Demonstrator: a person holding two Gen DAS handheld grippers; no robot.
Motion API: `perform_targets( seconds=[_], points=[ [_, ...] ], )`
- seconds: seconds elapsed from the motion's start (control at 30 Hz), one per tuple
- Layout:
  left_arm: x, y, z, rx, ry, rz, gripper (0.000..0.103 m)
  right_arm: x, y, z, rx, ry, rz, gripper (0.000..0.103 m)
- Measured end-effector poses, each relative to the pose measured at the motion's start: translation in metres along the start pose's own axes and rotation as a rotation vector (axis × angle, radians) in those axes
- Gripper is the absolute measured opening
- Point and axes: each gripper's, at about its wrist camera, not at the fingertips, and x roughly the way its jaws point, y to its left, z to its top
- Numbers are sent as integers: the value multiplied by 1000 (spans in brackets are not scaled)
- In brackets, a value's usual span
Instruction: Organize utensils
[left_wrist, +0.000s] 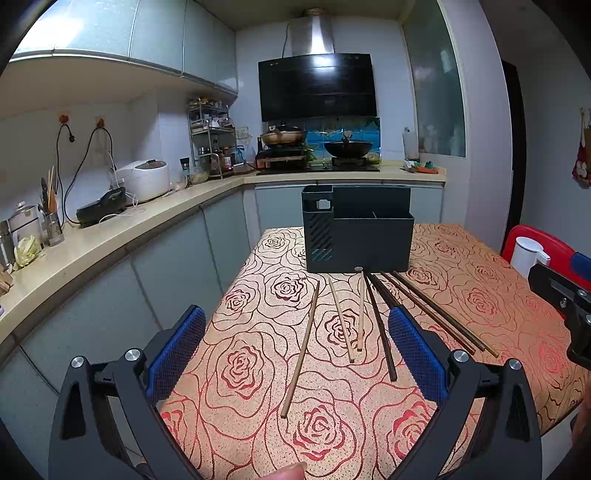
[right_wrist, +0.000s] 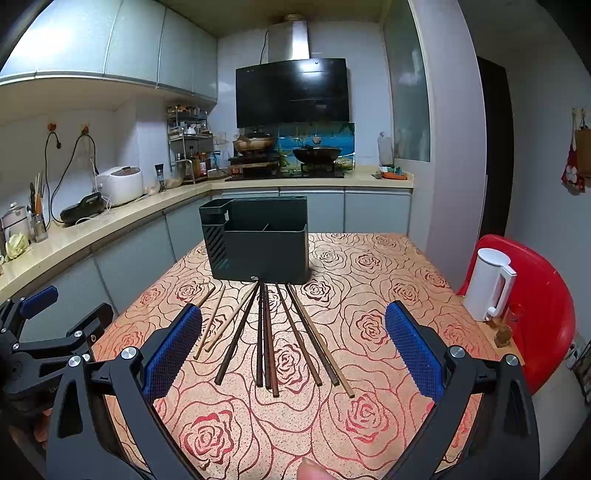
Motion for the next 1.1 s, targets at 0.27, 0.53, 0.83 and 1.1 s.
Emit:
perform_targets(
  seconds=[0.27, 0.53, 0.83, 1.1],
  points=[
    [-2, 1, -1, 0, -6, 0, 96, -1, 0, 0, -3, -4, 0, 96],
    [-3, 0, -1, -1, -1, -2, 96, -2, 2, -2, -5, -6, -1, 96],
    [-4, -2, 0, 5, 0, -8, 96, -2, 3, -3, -6, -7, -1, 96],
    [-3, -4, -1, 7, 4, -9, 96, -2, 4, -4, -7, -3, 0, 96]
  ],
)
